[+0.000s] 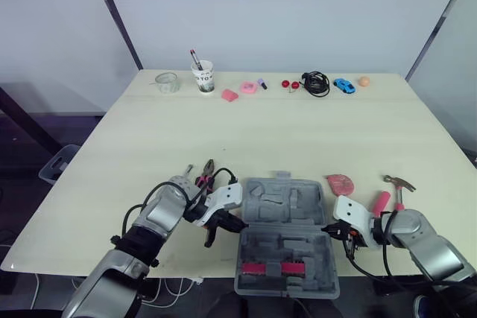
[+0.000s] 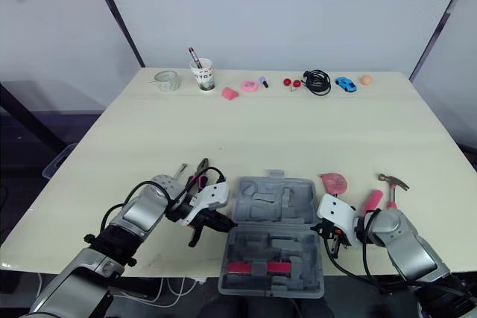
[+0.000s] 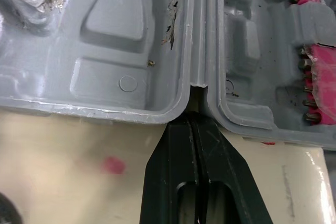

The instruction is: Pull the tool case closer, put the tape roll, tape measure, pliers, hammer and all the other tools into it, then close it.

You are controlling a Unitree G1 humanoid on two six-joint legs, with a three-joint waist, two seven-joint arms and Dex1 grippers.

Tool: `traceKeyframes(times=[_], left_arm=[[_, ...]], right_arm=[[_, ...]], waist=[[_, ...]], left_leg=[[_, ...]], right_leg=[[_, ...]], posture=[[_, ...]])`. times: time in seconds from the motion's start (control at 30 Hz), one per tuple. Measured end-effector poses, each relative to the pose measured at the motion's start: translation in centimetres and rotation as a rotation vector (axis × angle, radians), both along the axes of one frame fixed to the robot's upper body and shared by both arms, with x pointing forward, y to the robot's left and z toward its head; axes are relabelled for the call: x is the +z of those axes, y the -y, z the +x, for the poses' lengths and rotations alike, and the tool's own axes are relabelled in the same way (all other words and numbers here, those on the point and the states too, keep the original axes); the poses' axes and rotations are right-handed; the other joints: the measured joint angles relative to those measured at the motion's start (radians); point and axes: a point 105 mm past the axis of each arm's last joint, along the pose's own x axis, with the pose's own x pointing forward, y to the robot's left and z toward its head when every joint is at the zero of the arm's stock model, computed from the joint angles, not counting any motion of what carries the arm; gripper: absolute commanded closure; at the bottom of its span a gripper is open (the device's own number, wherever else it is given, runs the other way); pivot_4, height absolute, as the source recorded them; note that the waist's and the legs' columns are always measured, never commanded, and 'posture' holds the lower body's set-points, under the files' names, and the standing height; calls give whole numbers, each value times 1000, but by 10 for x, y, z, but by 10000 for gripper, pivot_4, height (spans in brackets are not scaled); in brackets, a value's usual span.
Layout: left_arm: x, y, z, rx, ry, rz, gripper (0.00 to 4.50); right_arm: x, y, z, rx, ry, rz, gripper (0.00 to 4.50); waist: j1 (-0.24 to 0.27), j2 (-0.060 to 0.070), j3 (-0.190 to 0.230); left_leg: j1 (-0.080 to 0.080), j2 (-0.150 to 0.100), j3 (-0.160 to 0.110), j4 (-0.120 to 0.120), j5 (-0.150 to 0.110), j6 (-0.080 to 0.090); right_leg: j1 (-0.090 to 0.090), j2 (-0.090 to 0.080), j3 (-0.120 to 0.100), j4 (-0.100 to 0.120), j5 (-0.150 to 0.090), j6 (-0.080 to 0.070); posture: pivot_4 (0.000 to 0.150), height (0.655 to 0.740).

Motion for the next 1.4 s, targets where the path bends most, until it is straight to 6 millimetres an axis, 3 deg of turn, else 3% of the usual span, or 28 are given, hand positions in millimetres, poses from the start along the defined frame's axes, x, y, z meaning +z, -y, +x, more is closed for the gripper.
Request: traceKeyframes(times=[1.4], left_arm=[[-2, -2, -8, -31, -26, 15, 44642]], right_arm=[[-2, -2, -8, 9, -32, 5, 45000]], waist=[[-1, 0, 0]], left_leg=[[0, 0, 0, 0, 0, 0]], right_leg=[[0, 0, 0, 0, 0, 0]], posture=[[1500, 7400]])
